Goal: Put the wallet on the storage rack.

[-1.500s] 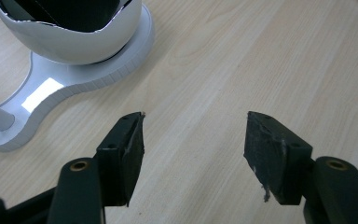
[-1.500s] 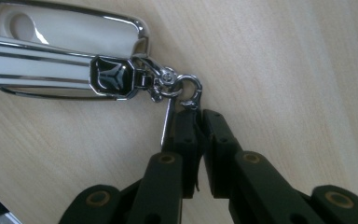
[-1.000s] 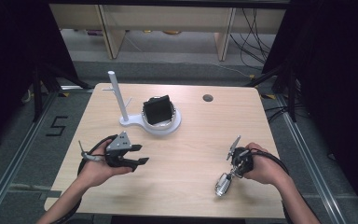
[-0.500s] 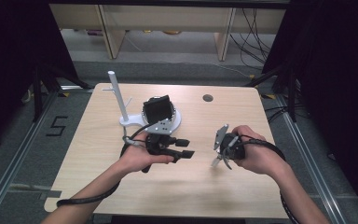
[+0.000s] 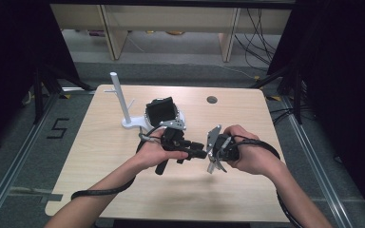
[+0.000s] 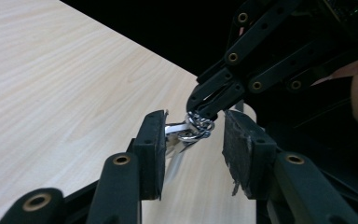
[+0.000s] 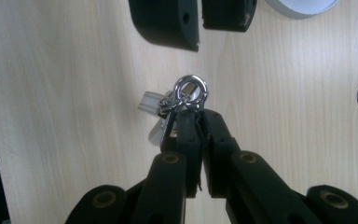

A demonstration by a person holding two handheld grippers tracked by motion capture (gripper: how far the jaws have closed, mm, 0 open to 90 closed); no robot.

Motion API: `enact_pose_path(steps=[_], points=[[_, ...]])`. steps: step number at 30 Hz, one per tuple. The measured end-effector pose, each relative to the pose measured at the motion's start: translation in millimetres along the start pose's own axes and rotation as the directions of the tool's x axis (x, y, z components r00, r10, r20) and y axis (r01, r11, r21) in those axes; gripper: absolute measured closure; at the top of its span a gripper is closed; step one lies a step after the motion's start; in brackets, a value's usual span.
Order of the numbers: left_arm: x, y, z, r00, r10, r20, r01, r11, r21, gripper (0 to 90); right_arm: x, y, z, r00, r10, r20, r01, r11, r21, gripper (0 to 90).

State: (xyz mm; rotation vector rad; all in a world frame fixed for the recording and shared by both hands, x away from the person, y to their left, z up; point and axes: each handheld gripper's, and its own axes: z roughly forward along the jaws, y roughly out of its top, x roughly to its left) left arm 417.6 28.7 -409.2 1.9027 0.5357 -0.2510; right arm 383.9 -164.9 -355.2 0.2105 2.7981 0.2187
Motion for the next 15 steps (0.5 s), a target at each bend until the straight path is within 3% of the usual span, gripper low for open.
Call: enact_pose_path(steps=[8,10,11,14,15], points=[[1.5,-3.2,4.6,0.9974,-0.061,0.038,0.060,0.9977,0.030,62.3,3.9,6.4,-0.4,1.0000,0.002,-0.005,-0.002,1.000,-0.018,87.5],[2.5,-3.9,5.0,0.9966,-0.073,0.039,0.072,0.9967,0.037,63.3,1.0,7.5,1.9,0.9983,-0.058,-0.001,0.058,0.998,-0.034,87.5],[3.3,-4.3,5.2,0.9959,-0.080,0.043,0.078,0.9962,0.038,64.1,3.6,7.9,1.3,0.9998,-0.020,-0.007,0.020,1.000,-0.023,87.5],[4.5,-4.9,6.2,0.9929,-0.109,0.049,0.107,0.9935,0.039,65.5,2.7,8.8,1.8,0.9988,-0.049,-0.001,0.049,0.998,-0.031,87.5],[5.1,-4.9,6.4,0.9920,-0.115,0.052,0.113,0.9926,0.045,65.9,3.9,8.5,1.8,0.9995,-0.031,0.000,0.031,0.999,-0.035,87.5]])
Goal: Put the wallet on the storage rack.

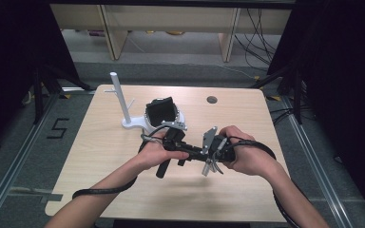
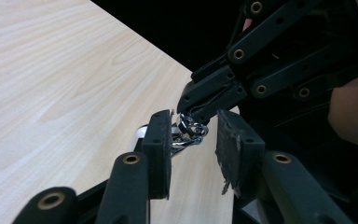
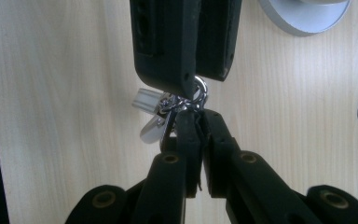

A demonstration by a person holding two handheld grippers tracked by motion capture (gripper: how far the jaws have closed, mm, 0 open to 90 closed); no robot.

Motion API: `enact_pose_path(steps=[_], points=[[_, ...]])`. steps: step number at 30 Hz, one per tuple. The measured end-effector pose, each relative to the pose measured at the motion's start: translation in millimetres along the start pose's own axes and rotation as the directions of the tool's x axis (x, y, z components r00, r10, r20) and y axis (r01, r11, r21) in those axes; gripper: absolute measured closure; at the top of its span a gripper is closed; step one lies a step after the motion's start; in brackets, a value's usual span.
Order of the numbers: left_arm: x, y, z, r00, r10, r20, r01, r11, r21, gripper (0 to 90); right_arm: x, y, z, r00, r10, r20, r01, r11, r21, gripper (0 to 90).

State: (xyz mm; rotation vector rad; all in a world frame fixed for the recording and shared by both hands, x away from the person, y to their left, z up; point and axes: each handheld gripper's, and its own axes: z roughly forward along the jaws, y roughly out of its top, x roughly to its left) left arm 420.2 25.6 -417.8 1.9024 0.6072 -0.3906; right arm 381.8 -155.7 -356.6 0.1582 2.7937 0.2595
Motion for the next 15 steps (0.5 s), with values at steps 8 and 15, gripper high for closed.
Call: enact_pose_path(steps=[8,15], points=[[4.7,-2.2,1.1,0.9951,-0.092,0.035,0.092,0.9957,0.009,71.4,3.2,1.7,-4.5,0.9999,0.015,-0.003,-0.015,1.000,-0.006,87.5],[6.7,-2.6,-0.7,0.9888,-0.141,0.048,0.140,0.9898,0.026,81.2,3.3,3.1,-5.0,1.0000,-0.002,0.002,0.002,1.000,-0.005,87.4]])
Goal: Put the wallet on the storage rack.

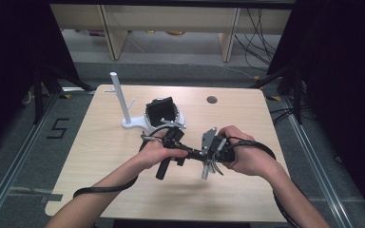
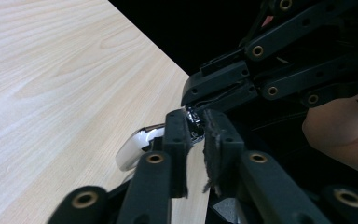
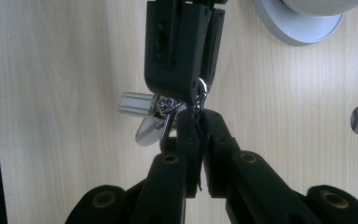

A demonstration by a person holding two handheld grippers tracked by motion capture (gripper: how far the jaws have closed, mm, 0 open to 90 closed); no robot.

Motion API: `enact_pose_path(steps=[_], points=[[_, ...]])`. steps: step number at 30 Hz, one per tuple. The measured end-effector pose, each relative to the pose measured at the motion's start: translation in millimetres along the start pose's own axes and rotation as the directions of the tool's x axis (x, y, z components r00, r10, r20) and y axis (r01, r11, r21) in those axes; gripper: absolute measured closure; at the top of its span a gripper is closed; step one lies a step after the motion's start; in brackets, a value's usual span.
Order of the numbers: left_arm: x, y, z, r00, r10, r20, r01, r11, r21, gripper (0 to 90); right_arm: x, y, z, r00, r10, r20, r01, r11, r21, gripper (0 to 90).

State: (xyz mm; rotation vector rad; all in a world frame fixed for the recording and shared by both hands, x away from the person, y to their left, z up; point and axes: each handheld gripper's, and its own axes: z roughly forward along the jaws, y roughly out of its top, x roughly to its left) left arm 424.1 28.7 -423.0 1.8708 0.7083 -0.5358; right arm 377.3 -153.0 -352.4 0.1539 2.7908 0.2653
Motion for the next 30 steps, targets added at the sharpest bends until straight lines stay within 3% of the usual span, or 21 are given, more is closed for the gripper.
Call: enact_pose_path(steps=[3,4,5,7,8,9,12,14,15,16,17,19,21,23,24,26,27,28,30], points=[[0.5,-0.3,-1.4,1.0000,0.004,0.002,-0.004,1.0000,-0.007,86.5,0.6,0.8,-0.4,0.9998,-0.018,0.006,0.018,1.000,-0.004,87.1],[0.0,-0.4,-1.9,1.0000,0.006,-0.003,-0.006,1.0000,-0.005,86.6,-0.5,0.7,0.9,0.9990,-0.044,0.013,0.044,0.999,-0.018,87.1],[0.0,-0.7,-2.2,0.9999,0.012,0.004,-0.012,0.9999,-0.006,86.7,1.6,1.6,-0.8,0.9997,-0.023,0.009,0.023,1.000,-0.006,87.1],[-0.9,-1.0,-3.0,0.9997,0.024,-0.008,-0.024,0.9997,-0.003,86.8,2.0,2.1,-1.0,0.9996,-0.026,0.009,0.026,1.000,-0.005,87.1],[-0.5,-1.2,-3.3,0.9994,0.035,0.002,-0.035,0.9993,-0.012,86.9,1.4,2.5,-0.8,0.9990,-0.043,0.015,0.043,0.999,-0.010,87.0],[-1.8,-1.3,-4.3,0.9990,0.042,-0.015,-0.042,0.9990,-0.012,87.0,0.2,3.0,-0.5,0.9977,-0.065,0.018,0.065,0.998,-0.020,86.9],[-3.7,-2.4,-7.6,0.9974,0.070,-0.019,-0.071,0.9966,-0.043,87.2,1.9,2.3,-2.8,0.9997,-0.016,0.021,0.017,1.000,-0.027,85.1],[-4.3,-3.7,-12.4,0.9963,0.083,-0.021,-0.085,0.9934,-0.078,87.3,-0.4,0.2,-6.0,0.9992,-0.005,0.040,0.008,0.998,-0.069,77.3],[-3.4,-4.7,-15.8,0.9944,0.101,-0.033,-0.104,0.9903,-0.092,87.2,-0.7,-1.6,-9.0,0.9985,0.020,0.052,-0.015,0.995,-0.103,73.2],[-1.9,-6.7,-20.6,0.9932,0.109,-0.042,-0.113,0.9877,-0.108,87.2,-4.1,-4.1,-11.5,0.9977,0.011,0.068,0.000,0.988,-0.155,70.4],[-0.5,-8.5,-23.6,0.9926,0.111,-0.050,-0.116,0.9852,-0.125,87.2,-2.4,-6.5,-18.7,0.9937,0.093,0.063,-0.078,0.975,-0.208,67.3],[2.9,-14.2,-32.5,0.9903,0.116,-0.077,-0.127,0.9770,-0.171,87.2,-7.1,-14.9,-25.4,0.9892,0.087,0.118,-0.051,0.959,-0.278,65.2],[6.0,-20.8,-42.8,0.9853,0.129,-0.112,-0.152,0.9615,-0.229,87.2,-11.1,-25.7,-31.9,0.9781,0.160,0.133,-0.103,0.928,-0.358,62.5],[7.2,-27.4,-54.5,0.9791,0.136,-0.151,-0.176,0.9402,-0.292,87.2,-13.9,-40.1,-32.2,0.9585,0.242,0.151,-0.157,0.889,-0.429,61.4],[7.8,-30.5,-60.8,0.9756,0.139,-0.170,-0.188,0.9298,-0.317,87.2,-12.9,-46.3,-30.0,0.9390,0.315,0.138,-0.218,0.855,-0.470,61.4],[7.5,-36.4,-73.3,0.9640,0.144,-0.224,-0.219,0.9062,-0.362,87.2,-14.9,-62.3,-23.4,0.9097,0.388,0.149,-0.263,0.816,-0.515,61.6],[7.5,-39.1,-78.8,0.9600,0.146,-0.239,-0.233,0.8908,-0.390,87.2,-15.1,-69.5,-19.1,0.8916,0.428,0.147,-0.291,0.791,-0.538,61.9],[6.7,-41.8,-84.7,0.9521,0.148,-0.268,-0.250,0.8794,-0.405,87.2,-14.8,-76.2,-14.8,0.8743,0.464,0.143,-0.317,0.769,-0.554,61.9],[4.9,-46.7,-95.0,0.9368,0.148,-0.317,-0.284,0.8515,-0.441,87.2,-12.4,-88.2,-5.0,0.8383,0.531,0.125,-0.382,0.735,-0.560,62.1]])
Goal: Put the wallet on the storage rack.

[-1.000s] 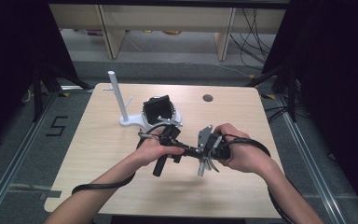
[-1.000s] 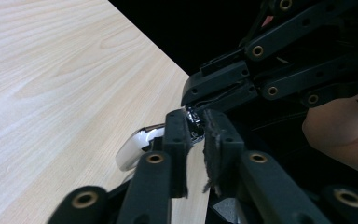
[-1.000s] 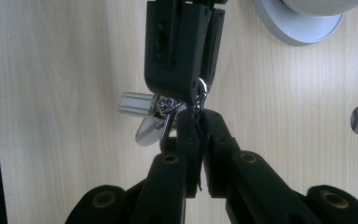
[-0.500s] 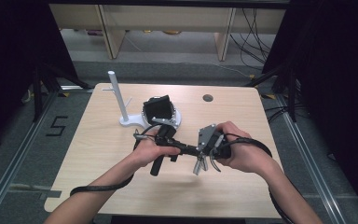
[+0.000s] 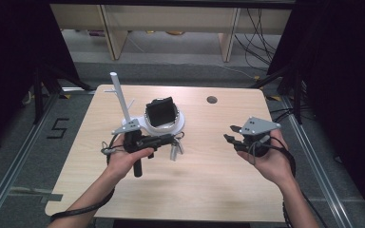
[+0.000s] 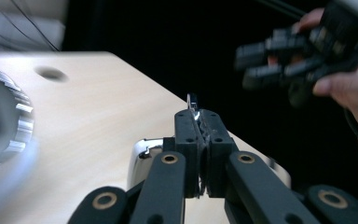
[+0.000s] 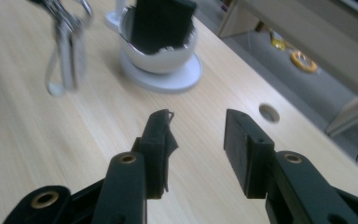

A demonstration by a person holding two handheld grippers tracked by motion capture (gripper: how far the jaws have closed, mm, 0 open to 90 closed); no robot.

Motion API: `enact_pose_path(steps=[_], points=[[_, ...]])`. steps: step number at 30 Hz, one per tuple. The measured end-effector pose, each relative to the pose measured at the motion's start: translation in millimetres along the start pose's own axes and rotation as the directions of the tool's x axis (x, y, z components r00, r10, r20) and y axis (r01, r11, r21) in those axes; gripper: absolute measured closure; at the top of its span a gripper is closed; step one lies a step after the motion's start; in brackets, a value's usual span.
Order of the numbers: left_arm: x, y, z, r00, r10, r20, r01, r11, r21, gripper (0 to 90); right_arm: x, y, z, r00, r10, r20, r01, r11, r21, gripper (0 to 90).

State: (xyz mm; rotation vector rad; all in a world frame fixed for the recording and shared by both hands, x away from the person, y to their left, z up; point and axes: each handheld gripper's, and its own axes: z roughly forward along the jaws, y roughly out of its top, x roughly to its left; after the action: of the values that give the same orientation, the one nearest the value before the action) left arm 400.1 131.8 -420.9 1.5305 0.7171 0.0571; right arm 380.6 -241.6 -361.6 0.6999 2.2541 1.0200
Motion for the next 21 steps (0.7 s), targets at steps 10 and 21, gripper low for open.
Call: enact_pose_path(steps=[10,21], points=[[4.2,-1.6,-43.0,0.9772,0.099,-0.188,-0.125,0.9828,-0.136,87.1,-0.8,-52.8,21.5,0.9816,0.188,0.032,-0.188,0.982,-0.012,62.7],[14.1,-3.9,-80.8,0.9382,0.103,-0.330,-0.190,0.9517,-0.242,87.1,1.3,-83.1,34.2,0.9522,0.302,0.044,-0.302,0.953,-0.005,62.5]])
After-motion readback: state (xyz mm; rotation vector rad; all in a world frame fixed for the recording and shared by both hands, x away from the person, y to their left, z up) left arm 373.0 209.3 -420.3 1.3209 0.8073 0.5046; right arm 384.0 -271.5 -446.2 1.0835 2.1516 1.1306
